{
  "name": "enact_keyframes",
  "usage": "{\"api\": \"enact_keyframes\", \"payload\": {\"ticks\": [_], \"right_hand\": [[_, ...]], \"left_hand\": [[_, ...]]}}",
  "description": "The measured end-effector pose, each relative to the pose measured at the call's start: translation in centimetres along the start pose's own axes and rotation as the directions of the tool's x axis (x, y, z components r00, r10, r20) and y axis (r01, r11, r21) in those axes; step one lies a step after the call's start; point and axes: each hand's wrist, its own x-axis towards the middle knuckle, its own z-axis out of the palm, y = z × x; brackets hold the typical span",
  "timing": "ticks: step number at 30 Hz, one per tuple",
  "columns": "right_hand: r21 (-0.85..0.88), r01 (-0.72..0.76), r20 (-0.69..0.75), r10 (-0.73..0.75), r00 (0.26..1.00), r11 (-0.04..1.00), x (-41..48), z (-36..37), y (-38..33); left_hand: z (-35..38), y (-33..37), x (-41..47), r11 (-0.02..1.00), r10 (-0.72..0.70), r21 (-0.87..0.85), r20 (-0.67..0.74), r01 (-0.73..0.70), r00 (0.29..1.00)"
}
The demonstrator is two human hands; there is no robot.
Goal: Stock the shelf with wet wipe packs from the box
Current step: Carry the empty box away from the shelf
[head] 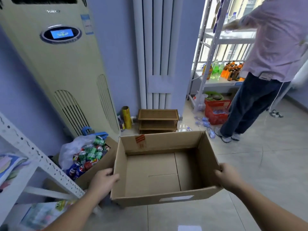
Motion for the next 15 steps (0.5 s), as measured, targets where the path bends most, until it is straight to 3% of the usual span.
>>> {"api": "enact_keyframes", "payload": {"ticks": [11, 15], "right_hand": [[0.017, -0.068, -0.029, 0.069, 0.997, 0.998, 10.5, -1.4, -4.4], [0.012, -0.067, 0.004, 0.067, 0.998, 0.998, 15.8, -2.4, -6.3]], "left_hand": [[-0.9, 5.9, 13.6, 1.0, 0.025, -0.019, 0.08, -0.024, 0.996], [0.0, 8.5, 18.9, 1.0, 0.024, -0.008, 0.042, -0.024, 0.999]]}}
